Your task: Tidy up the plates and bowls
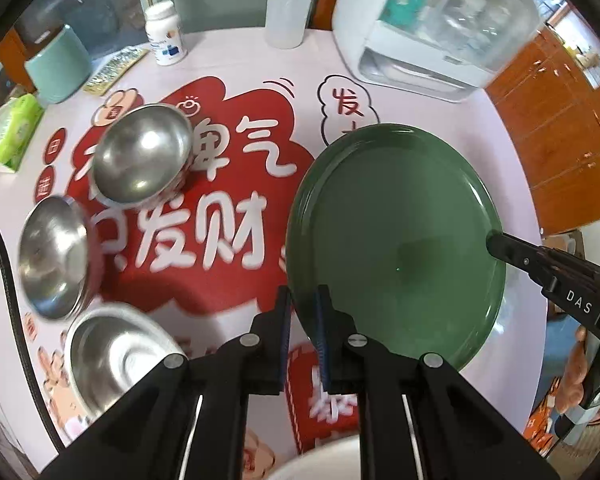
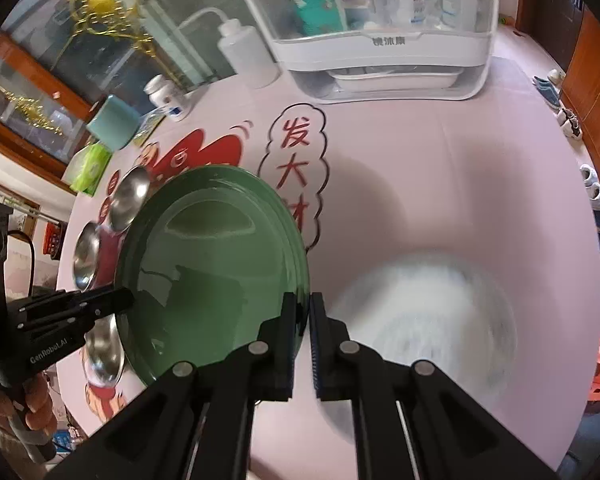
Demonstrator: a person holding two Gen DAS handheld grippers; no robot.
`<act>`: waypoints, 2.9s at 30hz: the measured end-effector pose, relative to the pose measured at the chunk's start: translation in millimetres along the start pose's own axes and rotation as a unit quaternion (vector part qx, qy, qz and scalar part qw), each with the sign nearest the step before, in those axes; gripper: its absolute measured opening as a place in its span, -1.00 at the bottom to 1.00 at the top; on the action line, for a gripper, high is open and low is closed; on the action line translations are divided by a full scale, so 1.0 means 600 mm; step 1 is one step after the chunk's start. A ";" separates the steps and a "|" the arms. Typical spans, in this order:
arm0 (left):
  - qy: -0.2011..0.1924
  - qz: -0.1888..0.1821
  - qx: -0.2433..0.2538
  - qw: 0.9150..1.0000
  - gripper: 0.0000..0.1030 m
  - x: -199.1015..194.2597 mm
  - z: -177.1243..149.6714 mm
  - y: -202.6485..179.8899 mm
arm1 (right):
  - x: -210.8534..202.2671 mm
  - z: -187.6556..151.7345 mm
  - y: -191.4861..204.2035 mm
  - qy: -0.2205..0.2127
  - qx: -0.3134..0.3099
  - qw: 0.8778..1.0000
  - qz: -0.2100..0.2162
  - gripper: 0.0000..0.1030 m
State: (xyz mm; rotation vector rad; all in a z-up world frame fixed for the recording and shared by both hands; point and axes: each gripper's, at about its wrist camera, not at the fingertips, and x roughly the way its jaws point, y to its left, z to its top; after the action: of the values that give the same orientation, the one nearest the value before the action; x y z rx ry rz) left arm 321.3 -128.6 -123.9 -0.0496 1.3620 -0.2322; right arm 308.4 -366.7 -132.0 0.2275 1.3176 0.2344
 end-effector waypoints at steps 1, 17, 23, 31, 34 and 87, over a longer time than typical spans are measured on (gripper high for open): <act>-0.004 0.000 0.005 1.000 -0.82 -0.016 -0.016 -0.002 | -0.014 -0.017 0.007 -0.003 0.000 1.000 0.002 -0.88; -0.015 -0.015 0.062 0.998 -0.82 -0.112 -0.328 -0.013 | -0.083 -0.348 0.056 0.017 0.045 0.999 0.007 -0.87; -0.014 -0.021 0.088 0.996 -0.82 -0.092 -0.413 -0.020 | -0.078 -0.443 0.058 0.024 0.057 0.998 -0.009 -0.87; 0.016 -0.022 0.082 0.996 -0.82 -0.023 -0.486 -0.014 | -0.034 -0.511 0.043 0.047 0.088 0.995 -0.020 -0.87; 0.033 -0.017 0.067 0.997 -0.82 0.008 -0.496 -0.003 | -0.029 -0.520 0.050 0.043 0.081 0.995 -0.031 -0.87; -0.053 0.047 0.111 0.991 -0.01 -0.039 -0.502 -0.033 | -0.024 -0.511 0.096 0.012 0.014 0.996 -0.084 -0.86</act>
State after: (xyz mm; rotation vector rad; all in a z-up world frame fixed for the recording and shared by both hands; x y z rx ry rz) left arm 21.3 -113.6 -161.5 0.1855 1.2220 -0.2967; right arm 5.0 -306.3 -173.8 0.1376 1.3563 0.0772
